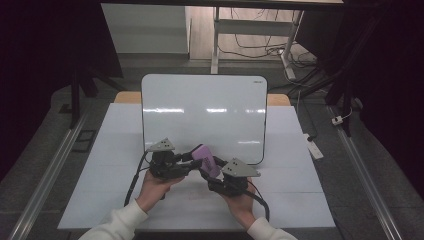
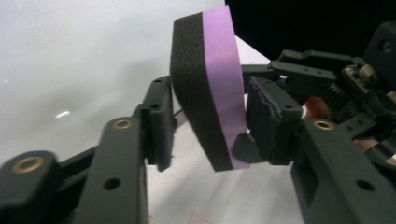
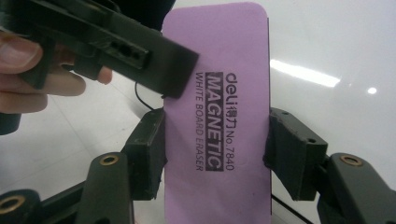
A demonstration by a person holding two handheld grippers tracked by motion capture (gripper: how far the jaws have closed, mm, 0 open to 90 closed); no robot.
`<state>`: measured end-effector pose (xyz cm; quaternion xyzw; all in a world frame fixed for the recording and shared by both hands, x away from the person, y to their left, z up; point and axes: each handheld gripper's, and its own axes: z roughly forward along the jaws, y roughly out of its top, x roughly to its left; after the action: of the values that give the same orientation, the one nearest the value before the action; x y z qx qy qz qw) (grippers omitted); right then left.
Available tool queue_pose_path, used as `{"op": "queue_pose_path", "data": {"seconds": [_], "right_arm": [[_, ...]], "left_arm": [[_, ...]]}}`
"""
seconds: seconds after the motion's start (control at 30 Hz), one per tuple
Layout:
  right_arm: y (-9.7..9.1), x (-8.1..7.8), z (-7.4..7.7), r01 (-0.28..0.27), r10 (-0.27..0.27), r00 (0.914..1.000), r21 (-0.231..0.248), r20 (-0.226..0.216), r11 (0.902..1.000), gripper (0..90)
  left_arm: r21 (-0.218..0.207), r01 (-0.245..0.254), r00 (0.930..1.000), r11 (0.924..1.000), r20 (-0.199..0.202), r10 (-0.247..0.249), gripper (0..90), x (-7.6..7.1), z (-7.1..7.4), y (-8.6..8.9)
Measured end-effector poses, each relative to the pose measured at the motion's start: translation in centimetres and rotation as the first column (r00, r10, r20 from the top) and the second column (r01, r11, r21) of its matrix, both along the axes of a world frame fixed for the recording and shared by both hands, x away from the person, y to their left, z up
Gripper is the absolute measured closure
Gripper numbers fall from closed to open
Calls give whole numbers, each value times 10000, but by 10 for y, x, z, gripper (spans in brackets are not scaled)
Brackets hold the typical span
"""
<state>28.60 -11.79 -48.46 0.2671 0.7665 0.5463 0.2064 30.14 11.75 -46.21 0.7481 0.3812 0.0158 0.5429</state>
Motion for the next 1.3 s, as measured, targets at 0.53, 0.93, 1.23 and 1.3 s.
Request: {"op": "queue_pose_path", "data": {"seconds": [0.53,0.93,1.23,1.3], "right_arm": [[-2,5,-1,-464,477,9978,280,-459,9985,338],[-32,12,3,-492,507,9973,298,-539,9983,325],[-67,15,2,-42,20,9986,-414,-526,9991,328],[-79,13,2,257,-284,9987,-639,-419,9976,328]], "left_arm": [[23,-157,9999,9999,65,157,632,-1,6,8],[447,-407,9989,9982,240,397,633,-2,12,23],[737,-354,9991,9967,277,334,632,-6,17,35],[791,-433,9986,9959,321,408,632,-7,18,40]]}}
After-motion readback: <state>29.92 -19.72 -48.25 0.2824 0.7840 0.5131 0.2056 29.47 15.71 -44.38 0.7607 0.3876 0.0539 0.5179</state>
